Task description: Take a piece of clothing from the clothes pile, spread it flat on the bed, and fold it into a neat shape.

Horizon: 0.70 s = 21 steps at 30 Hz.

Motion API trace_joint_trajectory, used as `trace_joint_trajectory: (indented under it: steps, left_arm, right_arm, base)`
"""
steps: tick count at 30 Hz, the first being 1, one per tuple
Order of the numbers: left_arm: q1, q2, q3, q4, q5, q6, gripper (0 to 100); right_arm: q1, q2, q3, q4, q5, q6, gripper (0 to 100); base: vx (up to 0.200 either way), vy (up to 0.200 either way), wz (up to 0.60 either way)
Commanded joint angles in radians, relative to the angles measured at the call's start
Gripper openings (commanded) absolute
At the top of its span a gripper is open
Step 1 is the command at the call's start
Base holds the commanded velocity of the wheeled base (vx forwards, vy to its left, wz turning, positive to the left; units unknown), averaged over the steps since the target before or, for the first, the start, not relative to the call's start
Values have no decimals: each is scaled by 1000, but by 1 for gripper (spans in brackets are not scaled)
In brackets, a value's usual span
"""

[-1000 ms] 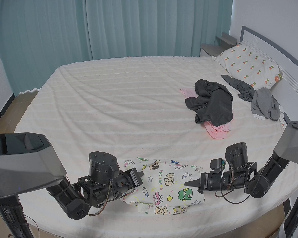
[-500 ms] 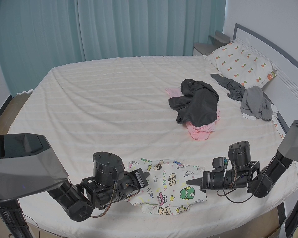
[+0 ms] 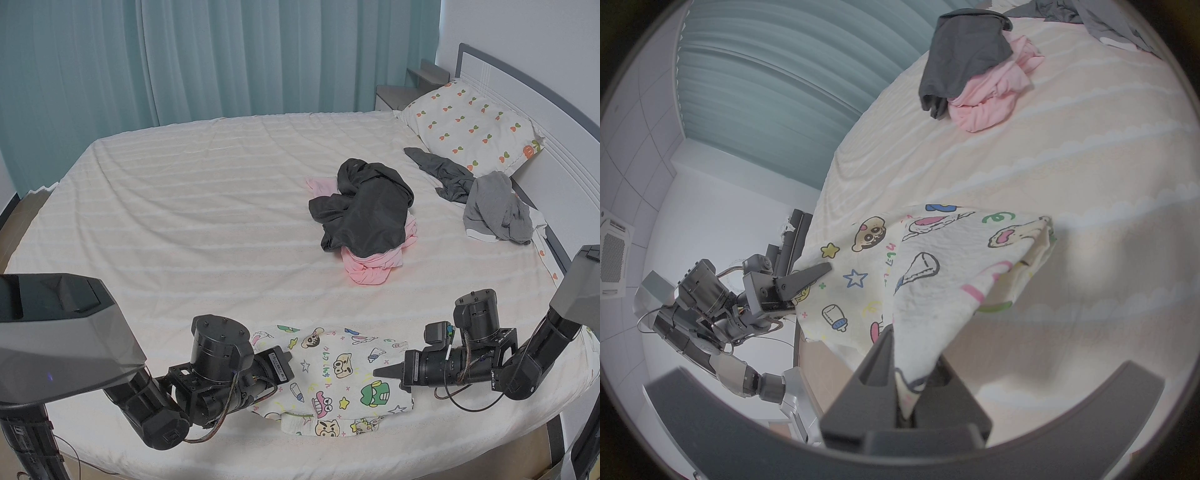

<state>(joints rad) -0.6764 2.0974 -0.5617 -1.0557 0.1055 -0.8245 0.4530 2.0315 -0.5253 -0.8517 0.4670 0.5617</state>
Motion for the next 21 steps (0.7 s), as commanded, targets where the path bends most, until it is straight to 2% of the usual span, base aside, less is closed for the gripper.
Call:
trace_joint_trajectory:
  steps: [1, 11, 14, 19, 20, 21]
  left_arm:
    - [3, 19, 11, 17, 3, 1, 0]
    - [6, 32, 20, 46, 5, 5, 0]
    - [11, 53, 20, 46, 29, 7, 0]
    - [11, 75, 23, 46, 46, 8, 0]
    - [11, 76, 25, 46, 46, 8, 100]
    - [11, 81, 28, 46, 46, 8, 100]
  right_arm:
    - [4, 52, -7, -4, -1, -5, 0]
    - [9, 111, -7, -26, -36, -13, 0]
    - [9, 124, -7, -26, -61, -14, 0]
    - [10, 134, -9, -26, -61, -17, 0]
    - [10, 138, -9, -26, -61, -17, 100]
    - [10, 142, -12, -26, -61, -19, 100]
  base:
    - [0, 0, 0]
    - [0, 0, 0]
    - [0, 0, 0]
    - [0, 0, 0]
    - [0, 0, 0]
    - [0, 0, 0]
